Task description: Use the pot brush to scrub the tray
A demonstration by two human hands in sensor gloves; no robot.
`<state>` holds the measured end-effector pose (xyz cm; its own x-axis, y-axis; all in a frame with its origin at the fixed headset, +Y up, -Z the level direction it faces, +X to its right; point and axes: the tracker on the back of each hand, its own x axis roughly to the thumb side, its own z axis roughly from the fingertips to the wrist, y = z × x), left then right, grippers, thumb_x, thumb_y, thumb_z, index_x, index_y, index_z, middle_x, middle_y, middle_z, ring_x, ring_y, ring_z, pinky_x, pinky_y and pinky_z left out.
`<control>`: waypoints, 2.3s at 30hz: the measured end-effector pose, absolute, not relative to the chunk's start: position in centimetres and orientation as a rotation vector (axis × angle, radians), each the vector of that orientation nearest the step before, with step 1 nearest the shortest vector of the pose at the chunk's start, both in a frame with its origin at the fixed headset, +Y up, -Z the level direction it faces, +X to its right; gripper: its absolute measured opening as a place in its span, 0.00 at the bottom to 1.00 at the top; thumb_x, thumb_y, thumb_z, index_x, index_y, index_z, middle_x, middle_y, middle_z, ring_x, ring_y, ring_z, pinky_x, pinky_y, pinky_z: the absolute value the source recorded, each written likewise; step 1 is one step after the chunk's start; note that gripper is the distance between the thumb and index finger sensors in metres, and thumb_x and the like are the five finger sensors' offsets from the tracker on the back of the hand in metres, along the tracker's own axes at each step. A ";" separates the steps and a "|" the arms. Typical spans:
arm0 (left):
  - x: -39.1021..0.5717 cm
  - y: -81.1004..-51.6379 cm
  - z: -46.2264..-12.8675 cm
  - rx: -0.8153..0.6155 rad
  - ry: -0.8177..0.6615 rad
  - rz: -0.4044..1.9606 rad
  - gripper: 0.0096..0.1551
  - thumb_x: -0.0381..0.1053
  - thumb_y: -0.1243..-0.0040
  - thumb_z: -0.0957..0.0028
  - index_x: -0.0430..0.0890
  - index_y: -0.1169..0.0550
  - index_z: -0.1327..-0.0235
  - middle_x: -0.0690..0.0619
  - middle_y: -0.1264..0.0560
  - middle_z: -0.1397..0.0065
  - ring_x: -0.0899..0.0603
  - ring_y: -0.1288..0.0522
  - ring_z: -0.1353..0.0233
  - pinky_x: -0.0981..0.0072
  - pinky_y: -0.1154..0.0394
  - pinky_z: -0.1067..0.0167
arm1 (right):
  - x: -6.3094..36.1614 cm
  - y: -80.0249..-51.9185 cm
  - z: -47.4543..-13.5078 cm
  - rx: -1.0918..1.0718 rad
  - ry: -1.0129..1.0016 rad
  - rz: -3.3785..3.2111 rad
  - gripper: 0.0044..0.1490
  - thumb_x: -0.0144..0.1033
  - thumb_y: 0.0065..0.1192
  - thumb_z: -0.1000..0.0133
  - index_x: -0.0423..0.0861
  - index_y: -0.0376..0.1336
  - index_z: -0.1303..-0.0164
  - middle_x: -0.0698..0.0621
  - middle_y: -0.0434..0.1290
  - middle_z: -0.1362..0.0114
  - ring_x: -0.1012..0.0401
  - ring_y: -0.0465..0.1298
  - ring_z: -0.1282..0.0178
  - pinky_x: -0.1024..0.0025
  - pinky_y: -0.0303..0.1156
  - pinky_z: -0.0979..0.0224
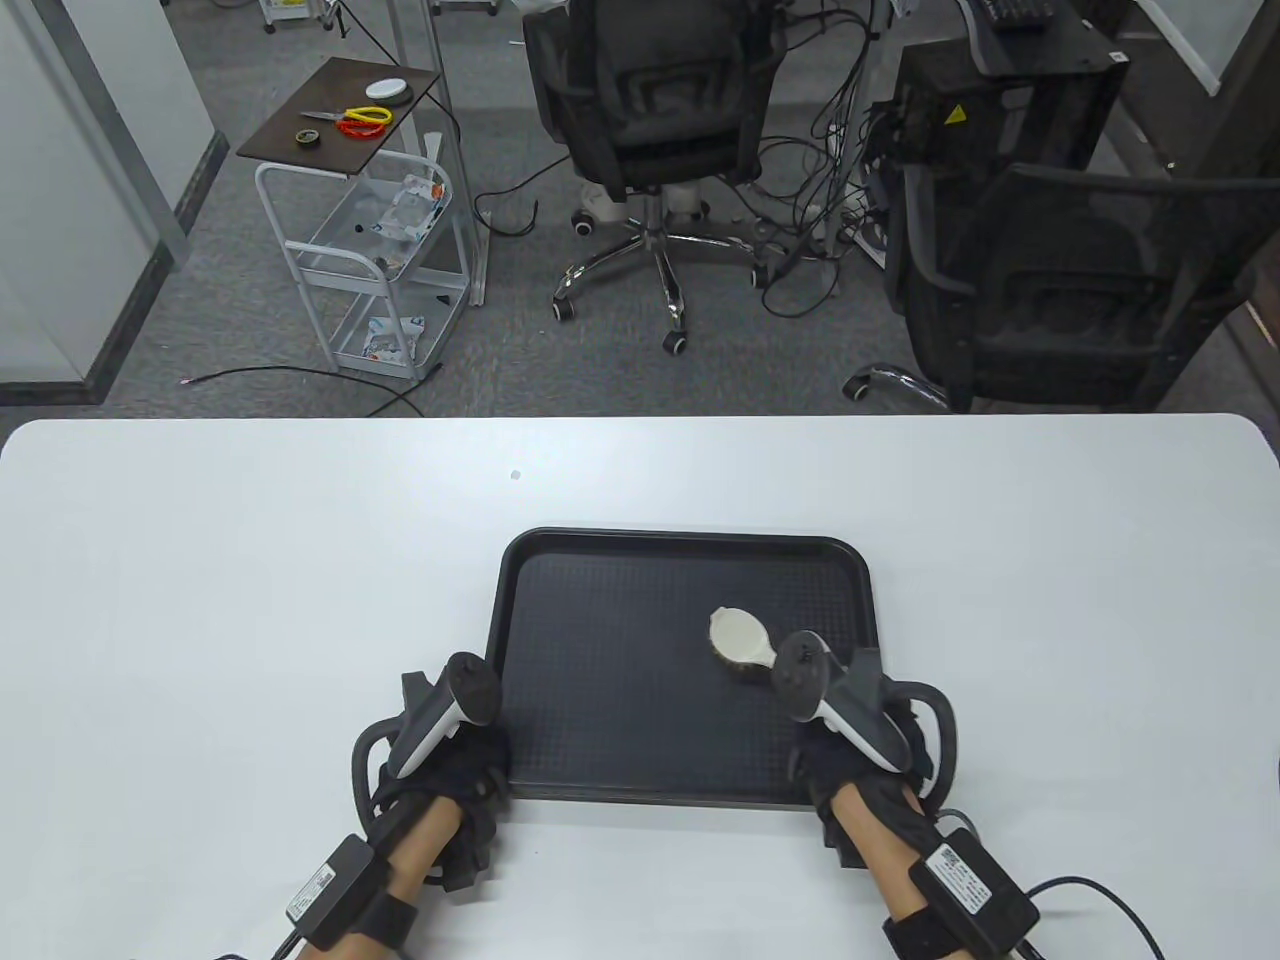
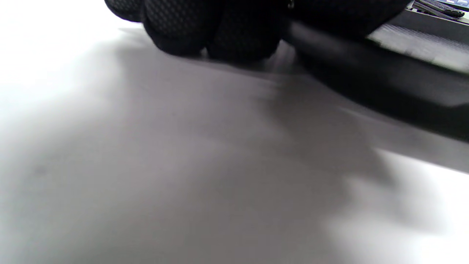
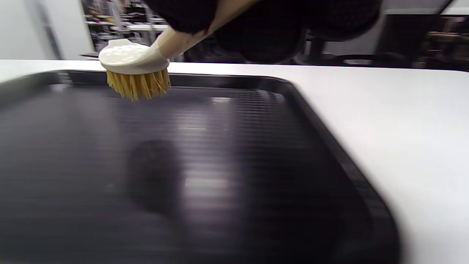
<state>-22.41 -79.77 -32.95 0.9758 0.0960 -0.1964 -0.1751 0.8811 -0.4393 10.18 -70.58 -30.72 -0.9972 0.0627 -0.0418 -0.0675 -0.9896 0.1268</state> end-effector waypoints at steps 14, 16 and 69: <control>-22.4 -79.8 -33.0 -0.477 0.167 0.146 0.46 0.60 0.45 0.49 0.45 0.48 0.24 0.52 0.27 0.51 0.45 0.28 0.47 0.44 0.41 0.29 | -2.9 -74.1 -31.2 0.241 0.274 3.037 0.35 0.33 0.61 0.44 0.57 0.58 0.24 0.47 0.65 0.25 0.53 0.75 0.37 0.53 0.73 0.37; -22.4 -79.8 -33.0 -0.475 0.168 0.143 0.46 0.60 0.45 0.49 0.45 0.48 0.24 0.52 0.27 0.51 0.46 0.28 0.47 0.44 0.41 0.29 | -3.0 -74.5 -31.0 0.268 0.273 3.040 0.35 0.33 0.61 0.44 0.56 0.58 0.24 0.47 0.65 0.25 0.53 0.75 0.38 0.53 0.73 0.38; -22.3 -79.8 -32.9 -0.470 0.170 0.132 0.46 0.61 0.45 0.49 0.45 0.48 0.24 0.52 0.27 0.51 0.46 0.28 0.47 0.44 0.41 0.29 | -2.6 -73.2 -29.5 0.291 0.255 3.048 0.34 0.33 0.62 0.45 0.56 0.60 0.25 0.46 0.66 0.25 0.52 0.75 0.37 0.53 0.73 0.38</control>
